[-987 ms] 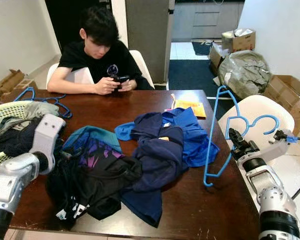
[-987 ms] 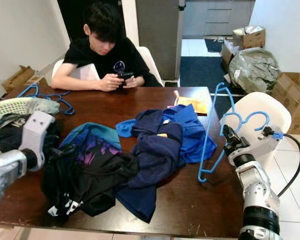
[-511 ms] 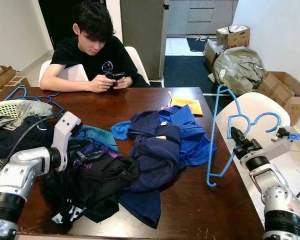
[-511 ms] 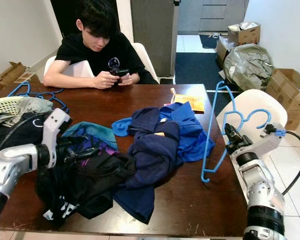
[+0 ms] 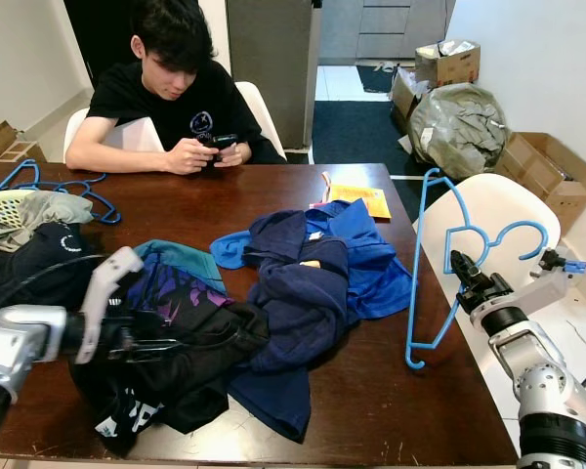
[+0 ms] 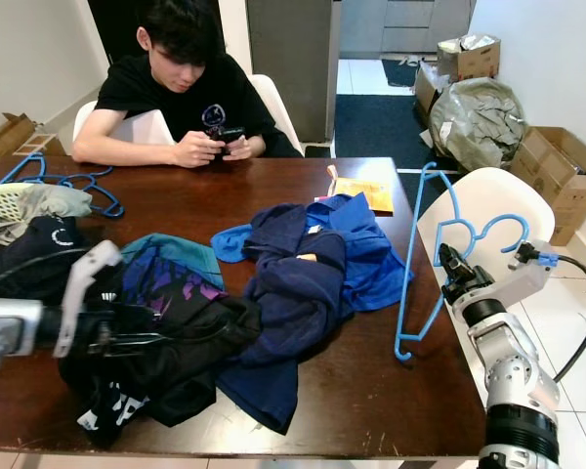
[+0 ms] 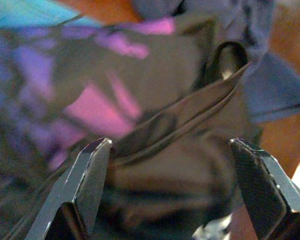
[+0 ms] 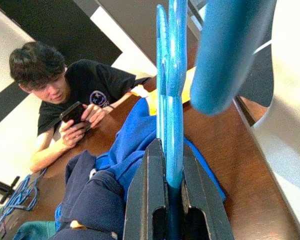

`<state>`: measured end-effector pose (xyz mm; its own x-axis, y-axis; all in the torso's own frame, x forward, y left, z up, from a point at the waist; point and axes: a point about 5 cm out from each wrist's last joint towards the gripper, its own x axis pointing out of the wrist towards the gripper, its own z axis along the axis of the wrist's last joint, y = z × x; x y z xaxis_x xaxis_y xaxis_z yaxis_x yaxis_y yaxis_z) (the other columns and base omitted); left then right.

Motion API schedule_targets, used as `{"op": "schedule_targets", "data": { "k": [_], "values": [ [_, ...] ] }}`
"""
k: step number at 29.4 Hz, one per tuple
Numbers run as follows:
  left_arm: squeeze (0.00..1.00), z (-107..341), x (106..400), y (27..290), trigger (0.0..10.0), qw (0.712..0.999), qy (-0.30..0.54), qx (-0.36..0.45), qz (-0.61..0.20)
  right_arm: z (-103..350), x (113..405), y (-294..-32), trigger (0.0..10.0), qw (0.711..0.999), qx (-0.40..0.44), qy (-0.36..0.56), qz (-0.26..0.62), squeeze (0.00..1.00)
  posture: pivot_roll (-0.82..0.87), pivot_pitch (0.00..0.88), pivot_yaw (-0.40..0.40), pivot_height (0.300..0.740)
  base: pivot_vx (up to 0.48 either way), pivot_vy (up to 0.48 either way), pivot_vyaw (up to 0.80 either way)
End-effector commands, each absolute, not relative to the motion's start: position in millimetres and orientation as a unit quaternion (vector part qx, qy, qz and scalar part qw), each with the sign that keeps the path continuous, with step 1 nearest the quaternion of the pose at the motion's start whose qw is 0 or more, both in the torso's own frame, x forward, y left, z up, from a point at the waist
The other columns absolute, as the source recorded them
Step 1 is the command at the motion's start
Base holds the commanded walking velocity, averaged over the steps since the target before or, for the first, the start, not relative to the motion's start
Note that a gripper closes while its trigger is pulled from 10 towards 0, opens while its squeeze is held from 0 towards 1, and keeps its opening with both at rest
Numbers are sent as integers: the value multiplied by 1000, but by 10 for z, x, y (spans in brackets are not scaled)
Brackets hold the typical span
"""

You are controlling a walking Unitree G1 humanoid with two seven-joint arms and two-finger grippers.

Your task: Hang hanger

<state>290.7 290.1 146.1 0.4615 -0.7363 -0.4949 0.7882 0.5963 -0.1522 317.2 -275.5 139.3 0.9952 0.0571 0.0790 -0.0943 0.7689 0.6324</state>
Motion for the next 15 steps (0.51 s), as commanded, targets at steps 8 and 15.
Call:
{"op": "schedule_targets", "data": {
  "k": [8, 15],
  "values": [
    [0, 1460, 2908, 3016, 10000, 854, 265, 59, -443, 1403, 3138, -2778, 10000, 943, 331, -21, 40, 0, -117, 80, -20, 740, 0, 0, 0],
    [0, 1354, 2939, 2899, 10000, 845, 257, 36, -467, 1411, 3102, -2806, 10000, 946, 322, -16, 40, 0, -137, 84, -28, 740, 0, 0, 0]
  ]
}}
